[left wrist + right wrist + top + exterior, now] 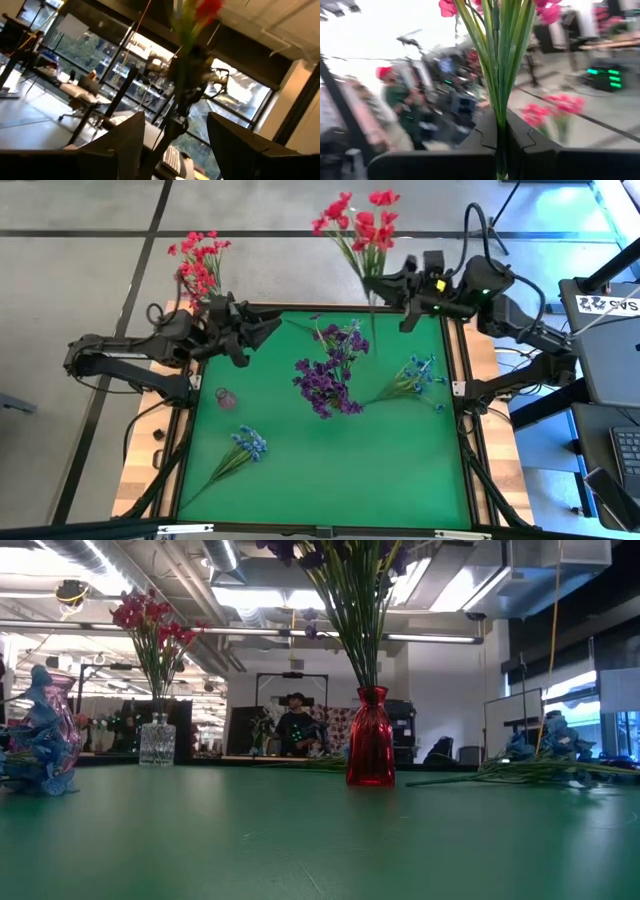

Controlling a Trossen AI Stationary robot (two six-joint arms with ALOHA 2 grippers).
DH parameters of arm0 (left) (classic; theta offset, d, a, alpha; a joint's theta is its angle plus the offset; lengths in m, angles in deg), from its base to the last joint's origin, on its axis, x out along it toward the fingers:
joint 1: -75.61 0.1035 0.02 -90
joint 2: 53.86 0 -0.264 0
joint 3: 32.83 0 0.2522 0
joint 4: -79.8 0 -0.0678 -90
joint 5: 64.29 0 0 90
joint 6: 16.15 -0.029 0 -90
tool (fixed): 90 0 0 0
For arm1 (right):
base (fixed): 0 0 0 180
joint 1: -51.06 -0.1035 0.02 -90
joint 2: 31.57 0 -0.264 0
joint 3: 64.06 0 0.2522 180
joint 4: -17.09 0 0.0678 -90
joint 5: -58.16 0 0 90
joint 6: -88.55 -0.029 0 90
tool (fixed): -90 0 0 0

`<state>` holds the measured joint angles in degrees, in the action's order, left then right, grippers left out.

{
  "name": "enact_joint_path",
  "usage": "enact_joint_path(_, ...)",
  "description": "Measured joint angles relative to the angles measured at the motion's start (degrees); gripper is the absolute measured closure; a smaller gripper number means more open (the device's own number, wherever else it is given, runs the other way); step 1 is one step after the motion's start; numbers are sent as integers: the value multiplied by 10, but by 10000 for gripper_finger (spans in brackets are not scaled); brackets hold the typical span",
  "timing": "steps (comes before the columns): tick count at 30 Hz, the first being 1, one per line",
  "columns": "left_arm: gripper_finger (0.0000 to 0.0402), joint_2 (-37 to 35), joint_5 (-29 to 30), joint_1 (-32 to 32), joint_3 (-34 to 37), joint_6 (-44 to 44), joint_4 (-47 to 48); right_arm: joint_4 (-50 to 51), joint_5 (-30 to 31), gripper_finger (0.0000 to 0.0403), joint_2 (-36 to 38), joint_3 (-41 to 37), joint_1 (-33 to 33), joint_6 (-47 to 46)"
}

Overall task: Sort flowers into vase by color
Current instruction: Put the red flowers into the transparent vase

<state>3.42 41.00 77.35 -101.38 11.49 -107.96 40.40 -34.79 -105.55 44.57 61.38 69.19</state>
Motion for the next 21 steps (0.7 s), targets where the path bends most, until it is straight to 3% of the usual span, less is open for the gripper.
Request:
enact_joint_path(10,189,69,-95,0,-2,-79,-129,-149,-54,397,-94,0,-41,-27)
enact_joint_path(21,189,79,-99,3,-2,-130,-152,-222,-52,398,-165,0,-40,7)
